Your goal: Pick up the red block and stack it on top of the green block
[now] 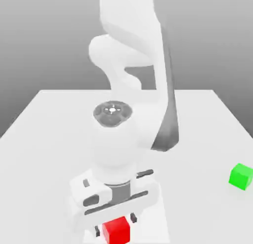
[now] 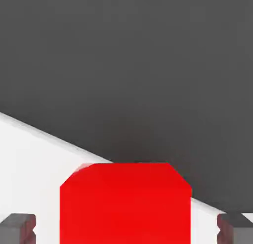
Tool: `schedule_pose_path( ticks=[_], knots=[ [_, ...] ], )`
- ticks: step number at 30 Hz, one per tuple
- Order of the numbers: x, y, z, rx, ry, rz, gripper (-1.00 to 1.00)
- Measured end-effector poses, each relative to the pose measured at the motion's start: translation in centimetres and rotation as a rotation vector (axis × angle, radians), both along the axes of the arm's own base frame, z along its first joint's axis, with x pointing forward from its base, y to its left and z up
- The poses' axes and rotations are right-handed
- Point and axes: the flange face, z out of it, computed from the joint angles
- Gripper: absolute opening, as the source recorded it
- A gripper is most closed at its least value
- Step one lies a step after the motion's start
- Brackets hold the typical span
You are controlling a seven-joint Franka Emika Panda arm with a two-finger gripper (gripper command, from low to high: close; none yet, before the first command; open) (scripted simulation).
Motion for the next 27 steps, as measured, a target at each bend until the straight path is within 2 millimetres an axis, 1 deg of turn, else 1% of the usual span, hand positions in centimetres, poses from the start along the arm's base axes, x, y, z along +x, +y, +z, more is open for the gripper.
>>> schedule_pose_path(
  ticks=[3,4,5,7,9,10,12,14,16,19,21,23,26,27],
  knots=[
    [0.0,0.0,0.0,0.0,0.002,0.0,-1.0],
    [0.0,0.0,-0.4,0.0,0.001,0.0,-1.0],
    [0.0,0.0,0.1,0.0,0.001,0.0,-1.0],
    [0.1,0.0,2.1,0.0,0.0,0.001,-1.0],
    [0.0,0.0,4.6,0.001,0.001,0.0,-1.0],
    [-0.1,0.6,5.6,0.002,0.001,0.023,-1.0],
    [-0.5,5.0,6.4,0.008,0.004,0.189,-1.0],
    [-1.3,9.5,6.8,0.013,0.005,0.362,-1.0],
    [-2.6,13.8,7.2,0.016,0.007,0.535,-1.0],
    [-5.2,19.8,7.8,0.018,0.008,0.794,-1.0],
    [-7.4,23.6,8.2,0.018,0.008,0.968,-1.0],
    [-10.2,27.4,8.5,0.016,0.008,1.15,-1.0],
    [-15.7,33.4,9.0,0.01,0.007,1.455,-1.0],
    [-17.4,35.0,8.7,0.007,0.006,1.554,-1.0]
  ],
)
